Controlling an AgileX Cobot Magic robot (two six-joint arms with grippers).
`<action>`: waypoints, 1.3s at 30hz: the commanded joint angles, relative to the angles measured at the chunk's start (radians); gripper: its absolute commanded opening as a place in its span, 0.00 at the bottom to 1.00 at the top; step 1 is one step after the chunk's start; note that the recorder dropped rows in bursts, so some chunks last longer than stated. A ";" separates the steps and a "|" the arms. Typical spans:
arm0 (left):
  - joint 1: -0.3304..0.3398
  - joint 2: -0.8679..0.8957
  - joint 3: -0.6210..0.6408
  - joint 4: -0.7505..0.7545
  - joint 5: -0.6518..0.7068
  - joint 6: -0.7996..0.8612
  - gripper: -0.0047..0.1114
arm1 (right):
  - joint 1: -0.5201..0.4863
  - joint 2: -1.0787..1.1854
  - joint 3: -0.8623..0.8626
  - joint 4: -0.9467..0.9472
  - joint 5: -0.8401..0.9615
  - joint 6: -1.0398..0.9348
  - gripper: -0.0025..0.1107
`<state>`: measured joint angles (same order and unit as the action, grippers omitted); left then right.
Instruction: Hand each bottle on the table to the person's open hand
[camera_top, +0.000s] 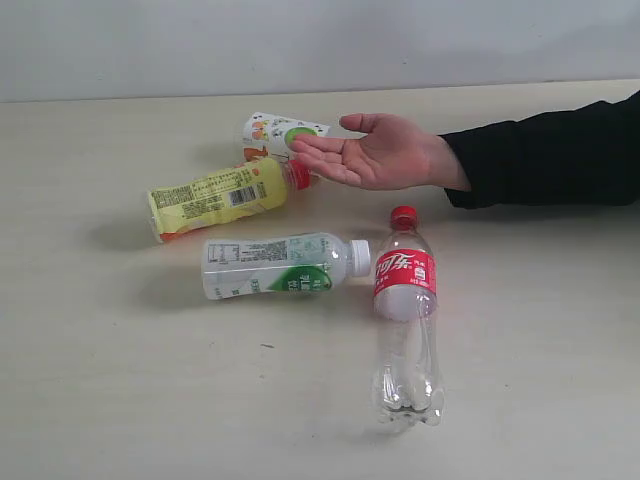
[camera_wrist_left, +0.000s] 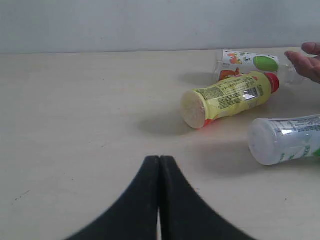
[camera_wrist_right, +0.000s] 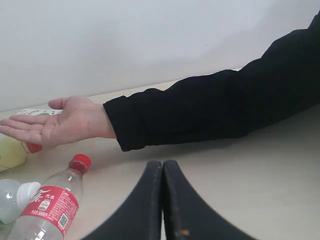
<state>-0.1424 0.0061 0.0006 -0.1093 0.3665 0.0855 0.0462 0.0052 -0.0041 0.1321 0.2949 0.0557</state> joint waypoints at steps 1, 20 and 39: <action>-0.006 -0.006 -0.001 0.002 -0.011 -0.008 0.04 | 0.000 -0.005 0.004 -0.004 -0.008 -0.002 0.02; -0.006 -0.006 -0.001 0.003 -0.011 -0.002 0.04 | 0.000 -0.005 0.004 -0.004 -0.008 -0.002 0.02; -0.006 -0.006 -0.001 -0.427 -0.317 -0.062 0.04 | 0.000 -0.005 0.004 -0.004 -0.008 -0.002 0.02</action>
<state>-0.1424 0.0061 0.0006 -0.5310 0.0691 0.0173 0.0462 0.0052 -0.0041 0.1321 0.2949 0.0557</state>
